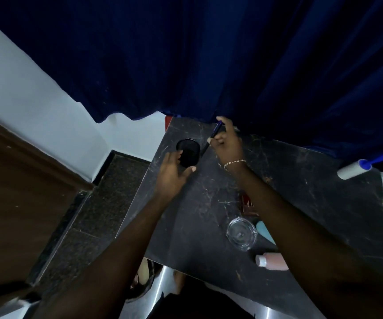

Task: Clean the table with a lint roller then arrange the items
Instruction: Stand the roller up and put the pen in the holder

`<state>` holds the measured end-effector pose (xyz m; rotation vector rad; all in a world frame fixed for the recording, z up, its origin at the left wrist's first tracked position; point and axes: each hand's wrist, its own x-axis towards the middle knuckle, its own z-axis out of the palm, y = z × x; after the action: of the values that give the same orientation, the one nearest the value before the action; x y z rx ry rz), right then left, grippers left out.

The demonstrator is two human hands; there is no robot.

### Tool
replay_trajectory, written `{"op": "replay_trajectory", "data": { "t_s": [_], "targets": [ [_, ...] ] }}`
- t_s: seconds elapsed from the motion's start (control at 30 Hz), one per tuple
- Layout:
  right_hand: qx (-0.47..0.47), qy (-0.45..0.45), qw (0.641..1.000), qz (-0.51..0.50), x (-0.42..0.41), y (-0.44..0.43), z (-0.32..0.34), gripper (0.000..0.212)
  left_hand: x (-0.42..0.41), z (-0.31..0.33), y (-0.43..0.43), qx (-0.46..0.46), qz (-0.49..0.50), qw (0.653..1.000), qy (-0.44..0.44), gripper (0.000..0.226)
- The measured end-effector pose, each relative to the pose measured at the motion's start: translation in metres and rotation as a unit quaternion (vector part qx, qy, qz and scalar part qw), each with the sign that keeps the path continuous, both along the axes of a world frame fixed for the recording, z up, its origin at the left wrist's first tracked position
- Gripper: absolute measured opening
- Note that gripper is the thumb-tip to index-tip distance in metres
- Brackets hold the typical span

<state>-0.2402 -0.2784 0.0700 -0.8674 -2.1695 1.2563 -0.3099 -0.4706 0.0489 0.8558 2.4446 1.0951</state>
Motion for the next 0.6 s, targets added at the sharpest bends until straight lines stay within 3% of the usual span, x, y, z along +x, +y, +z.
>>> {"op": "replay_trajectory", "data": {
  "t_s": [0.3, 0.6],
  "targets": [
    [0.011, -0.034, 0.999, 0.031, -0.039, 0.014, -0.029, 0.037, -0.020, -0.010, -0.008, -0.029, 0.043, 0.998, -0.020, 0.066],
    [0.018, -0.152, 0.987, 0.049, -0.052, 0.021, -0.057, 0.022, -0.032, -0.016, -0.006, -0.049, 0.041, 0.998, -0.027, 0.067]
  ]
}}
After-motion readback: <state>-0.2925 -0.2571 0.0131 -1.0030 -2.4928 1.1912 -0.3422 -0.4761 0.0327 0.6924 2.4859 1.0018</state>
